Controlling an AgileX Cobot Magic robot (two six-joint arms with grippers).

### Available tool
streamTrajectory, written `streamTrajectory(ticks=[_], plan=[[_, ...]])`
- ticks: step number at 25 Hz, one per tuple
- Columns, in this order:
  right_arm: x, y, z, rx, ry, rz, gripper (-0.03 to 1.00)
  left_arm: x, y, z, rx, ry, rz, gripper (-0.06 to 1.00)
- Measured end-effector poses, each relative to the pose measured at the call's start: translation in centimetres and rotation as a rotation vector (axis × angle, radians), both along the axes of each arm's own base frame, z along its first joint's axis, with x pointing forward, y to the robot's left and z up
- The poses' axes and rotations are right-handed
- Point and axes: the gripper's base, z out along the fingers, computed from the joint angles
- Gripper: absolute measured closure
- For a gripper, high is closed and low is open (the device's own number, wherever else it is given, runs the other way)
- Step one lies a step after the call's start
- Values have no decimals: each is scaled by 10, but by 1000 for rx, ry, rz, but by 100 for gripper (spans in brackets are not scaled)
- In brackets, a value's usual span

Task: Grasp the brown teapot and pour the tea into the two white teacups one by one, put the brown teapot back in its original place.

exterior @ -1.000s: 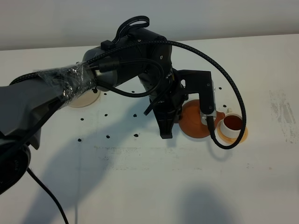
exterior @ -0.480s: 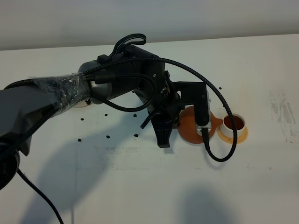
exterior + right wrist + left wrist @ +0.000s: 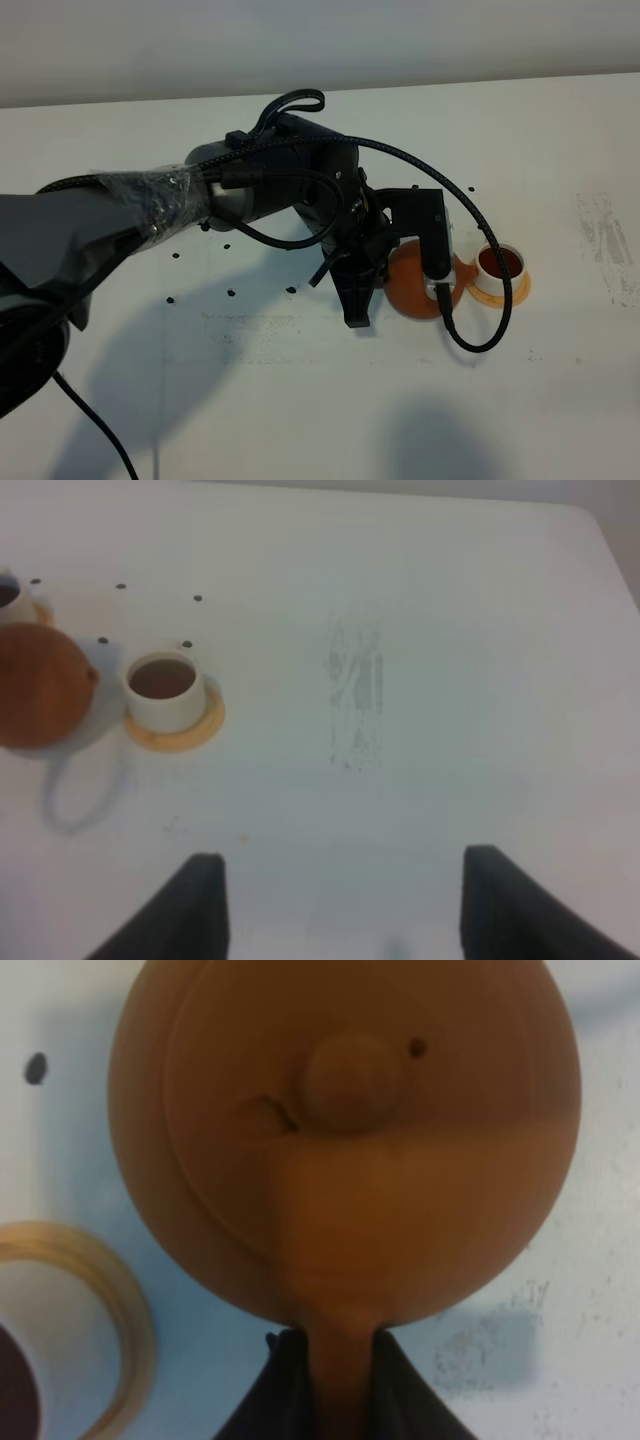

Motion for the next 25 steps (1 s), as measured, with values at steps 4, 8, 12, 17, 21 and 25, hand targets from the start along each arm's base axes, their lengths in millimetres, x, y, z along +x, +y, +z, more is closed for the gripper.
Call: streamTrajectory(ticks=[4,8,12,17,21,25], plan=[[0,0,0,0,0,0,45,0,0,-8,10,12,1,85],[0,0,0,0,0,0,45,1,-1,-9,9,11,2,85],[0,0,0,0,0,0,45,1,-1,-9,9,11,2,85],[0,0,0,0,0,0,45,0,0,4,-10,-2,14,85],[0,0,0,0,0,0,45,0,6,28,-41,-30,43,85],[0,0,0,0,0,0,45,8,23,48,-37,-60,83,85]])
